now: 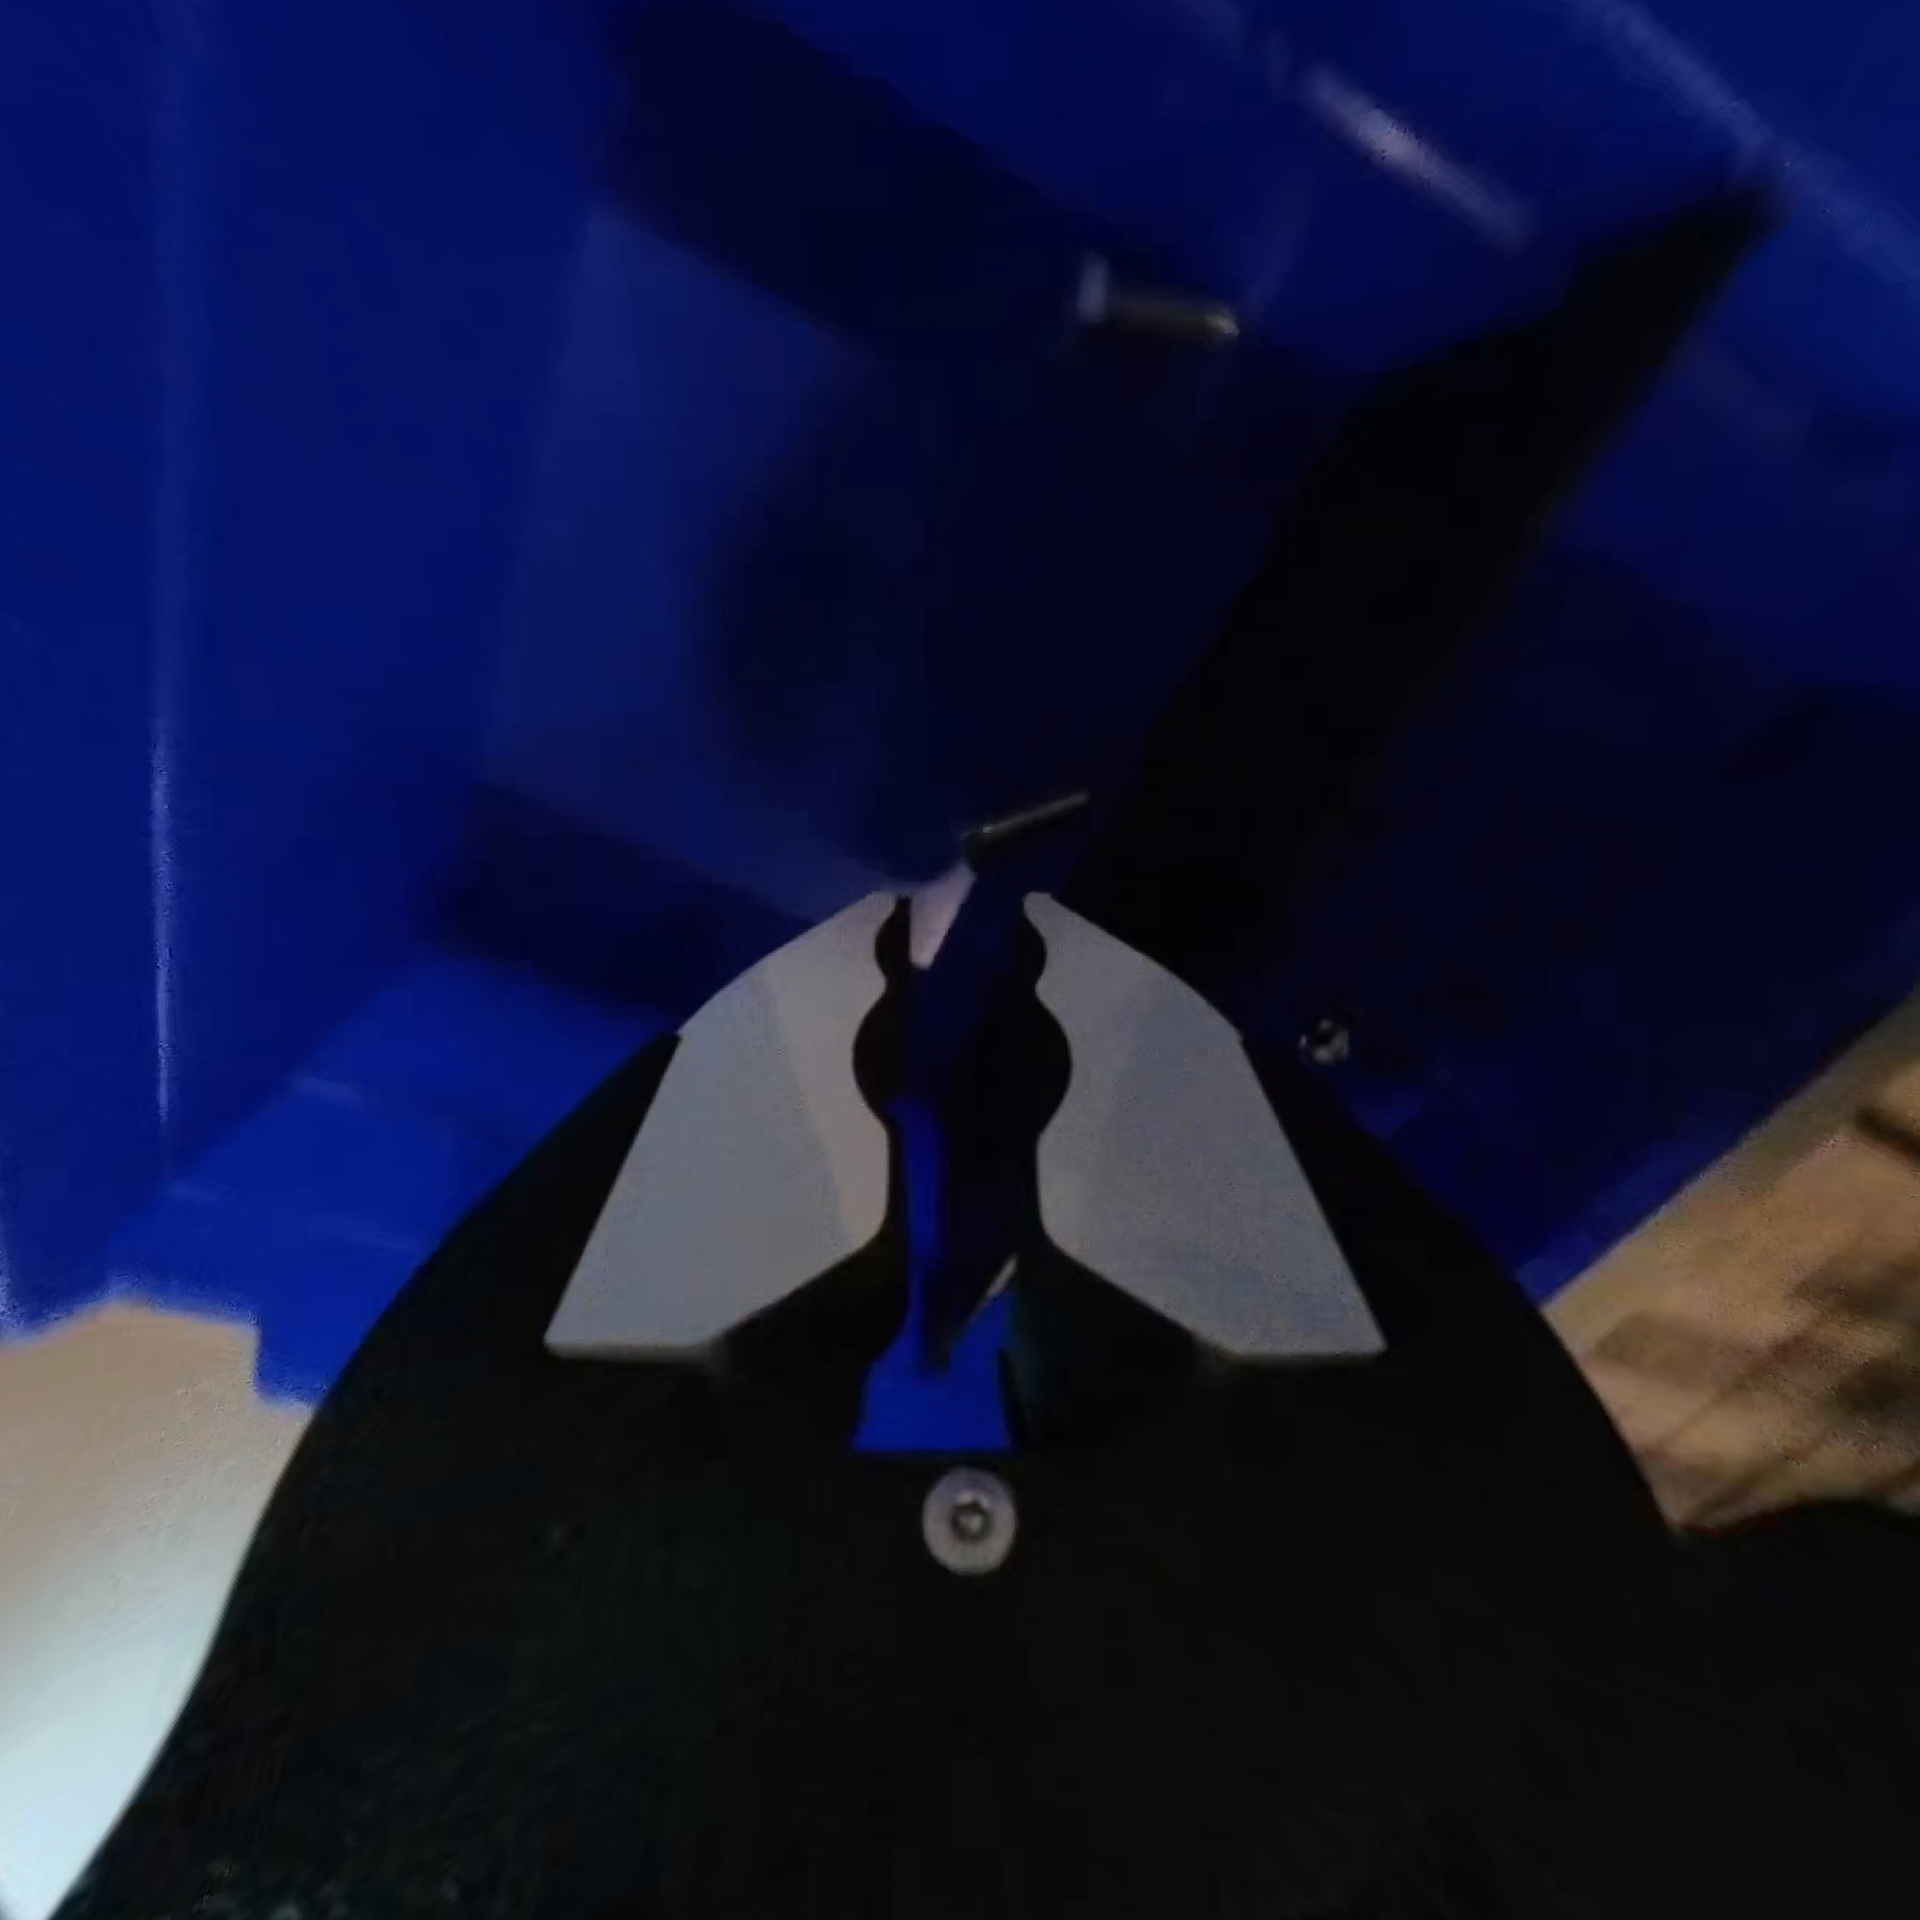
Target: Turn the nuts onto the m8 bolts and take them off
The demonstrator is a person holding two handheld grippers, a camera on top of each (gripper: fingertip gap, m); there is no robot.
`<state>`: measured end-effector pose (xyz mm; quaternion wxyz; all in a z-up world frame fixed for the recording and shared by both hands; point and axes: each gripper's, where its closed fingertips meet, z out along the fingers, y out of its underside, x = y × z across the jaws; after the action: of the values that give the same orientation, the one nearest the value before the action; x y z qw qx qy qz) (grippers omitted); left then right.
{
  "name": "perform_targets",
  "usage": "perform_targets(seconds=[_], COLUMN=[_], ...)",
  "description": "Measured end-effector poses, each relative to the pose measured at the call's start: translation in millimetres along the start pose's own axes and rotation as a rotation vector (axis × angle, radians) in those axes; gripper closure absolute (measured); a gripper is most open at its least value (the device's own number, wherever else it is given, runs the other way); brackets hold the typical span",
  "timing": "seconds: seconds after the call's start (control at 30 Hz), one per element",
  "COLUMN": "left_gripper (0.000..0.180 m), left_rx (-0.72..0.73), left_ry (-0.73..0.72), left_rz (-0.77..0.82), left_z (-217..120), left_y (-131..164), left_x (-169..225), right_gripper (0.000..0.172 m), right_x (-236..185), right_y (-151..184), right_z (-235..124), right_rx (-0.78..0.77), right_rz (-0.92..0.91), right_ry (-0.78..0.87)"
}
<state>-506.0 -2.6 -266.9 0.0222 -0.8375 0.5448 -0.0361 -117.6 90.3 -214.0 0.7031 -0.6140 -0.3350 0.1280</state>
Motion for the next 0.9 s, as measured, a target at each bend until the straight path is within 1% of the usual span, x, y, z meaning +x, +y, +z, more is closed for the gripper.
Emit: perform_targets(seconds=[0.03, 0.07, 0.1, 0.17, 0.33, 0.47, 0.57, 0.67, 0.77, 0.83, 0.9], left_gripper=[0.165, 0.17, 0.172, 0.168, 0.164, 0.164, 0.166, 0.162, 0.164, 0.168, 0.173], left_rx=[-0.023, -0.039, -0.06, -0.107, -0.206, -0.278, -0.298, -0.265, -0.307, -0.305, -0.289], left_ry=[0.032, 0.047, 0.05, 0.063, 0.152, 0.179, 0.17, 0.128, 0.084, 0.064, 0.073], left_rz=[0.1, 0.195, 0.27, 0.342, 0.412, 0.474, 0.527, 0.609, 0.677, 0.72, 0.722], left_z=[3.3, 5.6, 7.0, 8.9, 16.6, 25.7, 30.4, 35.6, 41.2, 43.4, 44.0], left_y=[0.9, 1.2, 1.8, 2.1, 5.2, 8.5, 6.3, -0.6, 4.2, 2.3, -0.5], left_x=[3.8, 6.1, 6.3, 5.1, 7.0, 6.0, 4.8, 2.4, -3.3, -5.1, -2.5], right_gripper=[0.15, 0.15, 0.15, 0.15, 0.15, 0.15, 0.15, 0.15, 0.15, 0.15, 0.15], right_x=[-0.3, -0.3, -0.2, 0.1, 0.3, -0.7, -1.1, -1.5, -2.1, -2.3, -2.4], right_y=[-0.1, -0.2, 0.0, -0.3, -0.5, -0.5, -0.5, -0.2, 0.0, 0.3, 0.6], right_z=[0.0, 0.0, 0.0, -0.1, -0.3, -0.3, -0.2, 0.0, 0.2, 0.5, 0.8], right_rx=[0.002, 0.002, 0.001, 0.004, 0.007, 0.007, 0.006, 0.003, 0.002, -0.001, -0.003], right_rz=[0.0, 0.003, 0.006, 0.012, 0.021, 0.018, 0.018, 0.019, 0.016, 0.015, 0.016], right_ry=[-0.003, -0.005, -0.006, -0.008, -0.012, -0.018, -0.022, -0.025, -0.028, -0.029, -0.03])
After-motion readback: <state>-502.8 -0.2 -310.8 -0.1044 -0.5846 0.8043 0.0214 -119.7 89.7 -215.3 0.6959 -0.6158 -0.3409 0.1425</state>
